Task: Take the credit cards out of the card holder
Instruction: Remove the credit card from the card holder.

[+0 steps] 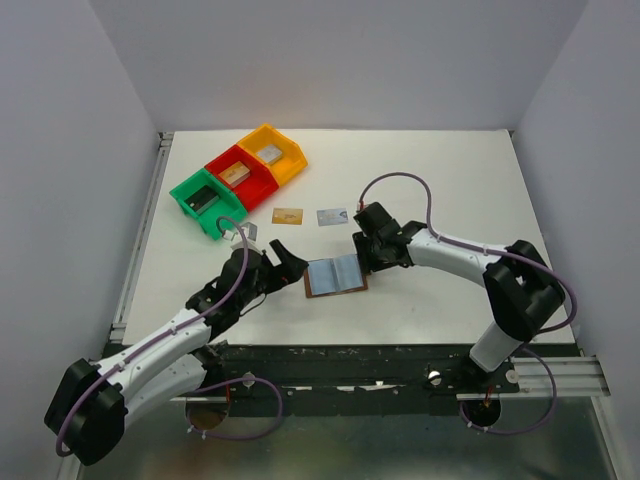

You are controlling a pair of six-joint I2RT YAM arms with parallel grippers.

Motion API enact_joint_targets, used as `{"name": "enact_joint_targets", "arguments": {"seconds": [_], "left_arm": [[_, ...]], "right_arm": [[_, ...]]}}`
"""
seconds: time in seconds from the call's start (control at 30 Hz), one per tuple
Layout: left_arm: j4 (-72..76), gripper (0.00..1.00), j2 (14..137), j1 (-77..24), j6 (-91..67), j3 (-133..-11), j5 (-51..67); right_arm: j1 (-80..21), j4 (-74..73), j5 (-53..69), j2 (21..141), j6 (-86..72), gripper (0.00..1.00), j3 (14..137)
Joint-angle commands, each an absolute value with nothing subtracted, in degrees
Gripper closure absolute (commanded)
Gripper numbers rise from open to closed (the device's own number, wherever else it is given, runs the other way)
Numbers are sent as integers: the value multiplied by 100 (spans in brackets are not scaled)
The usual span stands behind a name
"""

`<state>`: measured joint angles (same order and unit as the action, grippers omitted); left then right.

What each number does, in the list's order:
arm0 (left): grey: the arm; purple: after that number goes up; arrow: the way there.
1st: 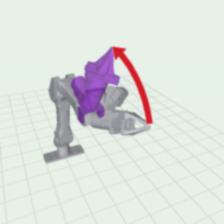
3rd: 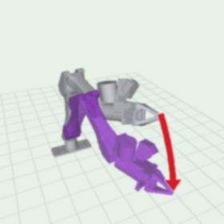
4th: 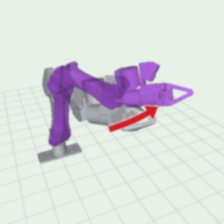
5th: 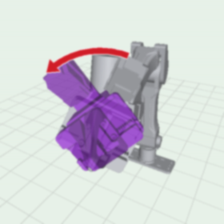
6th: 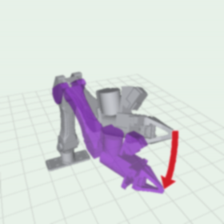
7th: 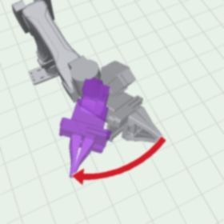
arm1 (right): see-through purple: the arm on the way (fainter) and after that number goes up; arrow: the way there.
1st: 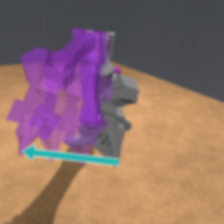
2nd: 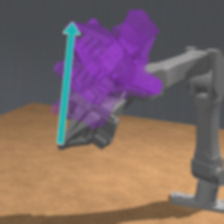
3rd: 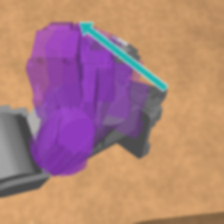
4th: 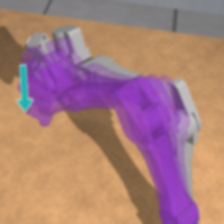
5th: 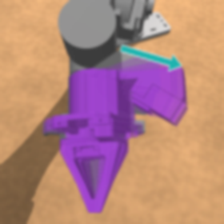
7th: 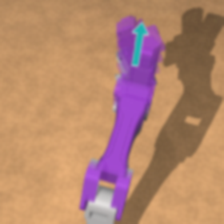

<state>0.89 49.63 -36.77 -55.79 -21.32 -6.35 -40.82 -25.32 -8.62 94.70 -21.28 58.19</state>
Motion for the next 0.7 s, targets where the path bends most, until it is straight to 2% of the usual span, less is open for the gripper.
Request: {"name": "enact_joint_targets", "arguments": {"seconds": [0.0, 0.23, 0.3, 0.37, 0.67], "left_arm": [[421, 1, 4791, -3683, -5590, -2057, -378], [519, 2, 4606, -3683, -5546, -1925, -360], [510, 3, 4597, -3683, -5511, -1925, -369], [501, 3, 4597, -3691, -5450, -1942, -352], [158, 8, 5659, -3726, -4826, -2759, 236]], "right_arm": [[-4113, -2795, -1178, 9650, -2065, 49, 6038], [-4113, -2927, -1274, 9721, -2004, 72, 6179], [-4104, -2936, -1240, 9633, -1995, 82, 6187], [-4113, -2927, -1134, 9484, -1978, 99, 6179], [-4113, -2321, 226, 8474, -1854, 100, 5599]]}}
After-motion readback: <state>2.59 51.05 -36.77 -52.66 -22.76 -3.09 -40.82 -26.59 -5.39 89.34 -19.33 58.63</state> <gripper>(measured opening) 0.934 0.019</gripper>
